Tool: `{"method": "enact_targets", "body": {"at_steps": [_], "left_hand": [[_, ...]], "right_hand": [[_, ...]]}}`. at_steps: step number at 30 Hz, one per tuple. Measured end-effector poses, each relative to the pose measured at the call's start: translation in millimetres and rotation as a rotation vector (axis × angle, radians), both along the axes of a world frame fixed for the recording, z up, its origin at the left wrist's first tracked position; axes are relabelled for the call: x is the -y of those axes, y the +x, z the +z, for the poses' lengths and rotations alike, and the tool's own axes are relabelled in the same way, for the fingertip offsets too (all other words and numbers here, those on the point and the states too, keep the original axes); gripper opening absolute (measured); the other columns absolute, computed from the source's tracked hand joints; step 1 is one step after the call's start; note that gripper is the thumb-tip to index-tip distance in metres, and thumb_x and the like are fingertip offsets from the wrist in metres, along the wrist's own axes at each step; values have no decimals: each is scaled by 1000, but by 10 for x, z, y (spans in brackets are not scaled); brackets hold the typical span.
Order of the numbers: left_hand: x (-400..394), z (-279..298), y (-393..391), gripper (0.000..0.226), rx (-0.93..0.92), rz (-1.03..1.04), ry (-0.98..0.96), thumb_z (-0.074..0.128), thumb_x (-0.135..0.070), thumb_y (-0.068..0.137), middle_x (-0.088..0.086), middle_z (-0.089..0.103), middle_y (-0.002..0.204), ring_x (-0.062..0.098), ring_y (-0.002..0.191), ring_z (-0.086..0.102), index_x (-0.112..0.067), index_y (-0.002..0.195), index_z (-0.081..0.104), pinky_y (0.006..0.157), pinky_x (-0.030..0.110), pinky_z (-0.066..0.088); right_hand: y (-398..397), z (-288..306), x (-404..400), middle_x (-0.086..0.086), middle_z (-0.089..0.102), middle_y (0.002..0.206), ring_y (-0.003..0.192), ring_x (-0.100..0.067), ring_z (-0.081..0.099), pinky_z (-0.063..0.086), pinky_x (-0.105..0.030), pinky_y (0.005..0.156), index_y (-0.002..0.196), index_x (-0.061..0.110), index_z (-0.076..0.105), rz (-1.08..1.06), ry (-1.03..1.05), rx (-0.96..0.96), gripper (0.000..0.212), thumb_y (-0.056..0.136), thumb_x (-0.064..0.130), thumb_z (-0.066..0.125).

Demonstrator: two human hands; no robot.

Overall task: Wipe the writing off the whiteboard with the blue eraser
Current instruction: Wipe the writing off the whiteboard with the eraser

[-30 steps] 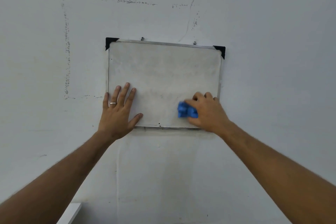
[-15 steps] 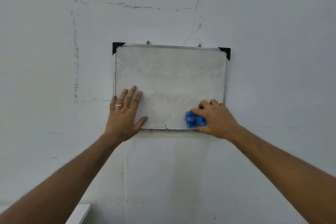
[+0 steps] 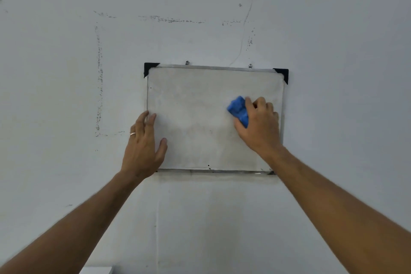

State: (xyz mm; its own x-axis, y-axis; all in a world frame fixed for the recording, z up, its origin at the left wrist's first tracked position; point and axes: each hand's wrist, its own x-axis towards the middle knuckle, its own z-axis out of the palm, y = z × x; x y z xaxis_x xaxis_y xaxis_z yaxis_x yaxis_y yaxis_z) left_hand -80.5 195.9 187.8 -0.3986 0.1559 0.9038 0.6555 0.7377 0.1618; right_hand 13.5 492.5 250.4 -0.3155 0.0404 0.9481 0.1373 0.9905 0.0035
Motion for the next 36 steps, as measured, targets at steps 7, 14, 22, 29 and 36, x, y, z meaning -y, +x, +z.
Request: {"method": "enact_targets", "body": {"at_steps": [7,14,22,29,36], "left_hand": [[18,21,-4,64,8,-50,74,53,-14,96,10,23,161,35,142,35,-8,154,28,110,50,43],[3,46,-21,63,-15,-52,124,53,-12,95,10,26,159,40,135,38,-5,153,30,103,53,45],[6,78,-82,61,-22,-124,257,39,-1,91,14,40,154,34,136,38,-4,152,35,115,49,35],[185,-8,-143,63,58,-184,241,36,-2,97,7,45,153,25,133,46,-14,158,28,111,44,42],[197,66,-58,67,105,-234,305,38,4,93,4,48,151,20,120,55,-12,157,28,100,40,50]], "right_hand": [[-287,-492,832,-11,54,105,90,-34,53,40,-43,69,126,13,55,146,350,167,60,77,47,62],[44,-112,-158,-12,55,101,89,-35,56,50,-45,71,126,14,58,83,123,45,59,80,50,56],[-250,460,400,-18,53,113,102,-39,53,47,-49,76,124,4,54,67,-234,-134,56,86,45,61],[-510,-266,1376,-11,53,110,95,-32,52,41,-44,75,126,12,53,184,370,152,55,83,44,58],[-383,-41,785,-11,56,107,92,-33,55,42,-43,72,121,17,59,137,598,239,60,72,49,68]]}}
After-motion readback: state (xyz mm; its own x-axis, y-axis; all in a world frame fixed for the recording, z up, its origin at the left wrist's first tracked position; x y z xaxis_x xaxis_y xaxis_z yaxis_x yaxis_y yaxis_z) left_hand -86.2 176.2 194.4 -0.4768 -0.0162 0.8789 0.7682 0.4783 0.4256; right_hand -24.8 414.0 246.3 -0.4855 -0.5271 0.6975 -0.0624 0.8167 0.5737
